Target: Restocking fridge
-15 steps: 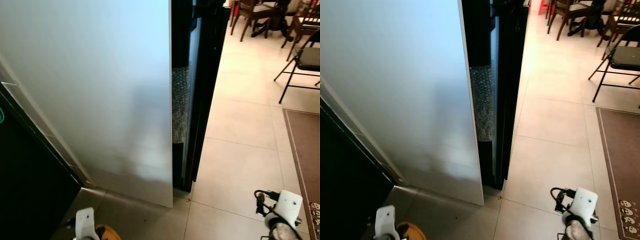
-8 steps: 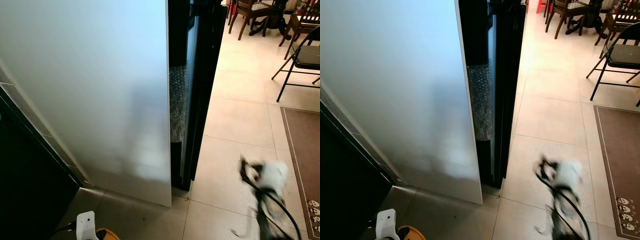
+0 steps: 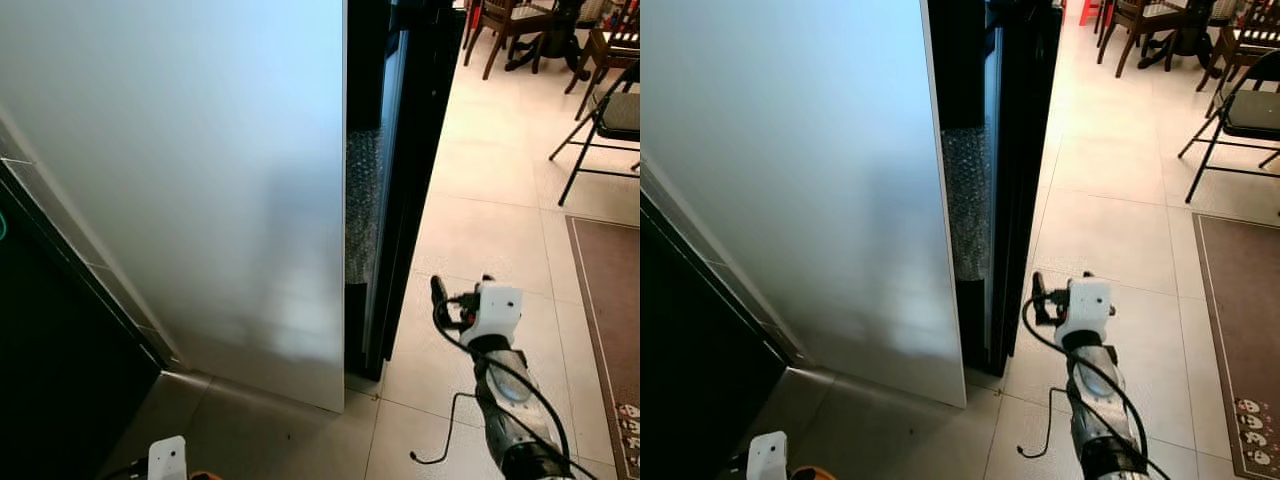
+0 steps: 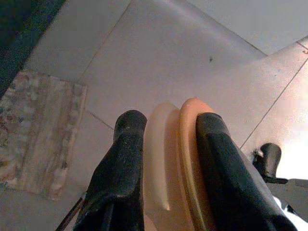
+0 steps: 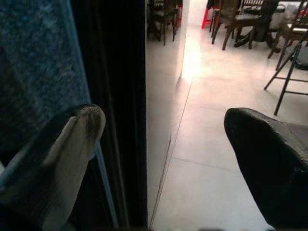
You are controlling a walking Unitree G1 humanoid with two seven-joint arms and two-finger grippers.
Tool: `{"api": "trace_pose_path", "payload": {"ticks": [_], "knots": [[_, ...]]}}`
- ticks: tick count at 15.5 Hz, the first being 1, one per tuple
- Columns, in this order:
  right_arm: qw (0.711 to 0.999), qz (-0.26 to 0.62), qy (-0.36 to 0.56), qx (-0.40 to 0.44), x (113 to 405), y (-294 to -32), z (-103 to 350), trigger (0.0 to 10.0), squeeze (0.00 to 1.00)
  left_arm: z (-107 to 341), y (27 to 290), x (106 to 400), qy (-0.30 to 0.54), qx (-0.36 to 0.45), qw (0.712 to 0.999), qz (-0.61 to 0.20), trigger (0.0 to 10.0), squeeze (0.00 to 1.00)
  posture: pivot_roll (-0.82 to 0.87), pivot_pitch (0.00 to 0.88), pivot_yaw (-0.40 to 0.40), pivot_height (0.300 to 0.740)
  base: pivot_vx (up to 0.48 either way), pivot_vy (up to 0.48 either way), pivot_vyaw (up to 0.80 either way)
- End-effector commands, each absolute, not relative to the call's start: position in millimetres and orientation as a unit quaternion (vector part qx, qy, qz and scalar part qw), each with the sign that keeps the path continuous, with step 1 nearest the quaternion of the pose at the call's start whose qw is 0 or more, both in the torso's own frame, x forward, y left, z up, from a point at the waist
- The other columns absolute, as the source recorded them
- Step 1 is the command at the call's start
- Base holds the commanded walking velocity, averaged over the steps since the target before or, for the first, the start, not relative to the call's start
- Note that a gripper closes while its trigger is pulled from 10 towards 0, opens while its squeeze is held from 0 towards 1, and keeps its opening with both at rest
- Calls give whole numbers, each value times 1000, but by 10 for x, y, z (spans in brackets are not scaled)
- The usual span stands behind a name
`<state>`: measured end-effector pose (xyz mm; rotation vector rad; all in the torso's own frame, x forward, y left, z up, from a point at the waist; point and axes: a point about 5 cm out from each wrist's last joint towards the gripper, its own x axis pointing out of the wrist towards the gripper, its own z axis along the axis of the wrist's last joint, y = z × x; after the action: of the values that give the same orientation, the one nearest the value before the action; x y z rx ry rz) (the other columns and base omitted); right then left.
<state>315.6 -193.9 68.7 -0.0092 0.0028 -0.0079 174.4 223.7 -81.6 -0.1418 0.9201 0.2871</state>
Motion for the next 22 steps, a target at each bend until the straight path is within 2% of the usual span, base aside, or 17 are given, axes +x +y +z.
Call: {"api": "trace_pose_path", "payload": {"ticks": [1, 8, 11, 13, 15, 22], "knots": [[1000, -3, -7, -4, 3195, -1936, 760, 10000, 0, -839, 2297, 1664, 451, -65, 878, 144, 10000, 0, -146, 0, 45, 740, 0, 0, 0], [999, -53, 5, 8, 3318, -2007, 849, 10000, 0, -856, 2326, 1612, 460, -60, 875, 140, 10000, 0, -163, 0, 67, 740, 0, 0, 0], [999, -33, -3, 27, 3337, -1836, 887, 10000, 0, -857, 2338, 1602, 461, -59, 874, 141, 10000, 0, -166, 0, 70, 740, 160, 0, 0], [1000, 4, -14, 22, 3344, -1630, 926, 10000, 0, -859, 2339, 1597, 462, -59, 874, 141, 10000, 0, -154, 0, 65, 740, 120, 0, 0], [1000, 5, -20, 18, 3342, -1569, 945, 10000, 0, -861, 2342, 1591, 462, -60, 873, 143, 10000, 0, -145, 0, 59, 740, 0, 0, 0], [999, -8, -33, -35, 3114, -1636, 932, 10000, 0, -878, 2359, 1535, 465, -60, 871, 148, 10000, 0, -150, 0, 54, 740, 206, 0, 0]]}}
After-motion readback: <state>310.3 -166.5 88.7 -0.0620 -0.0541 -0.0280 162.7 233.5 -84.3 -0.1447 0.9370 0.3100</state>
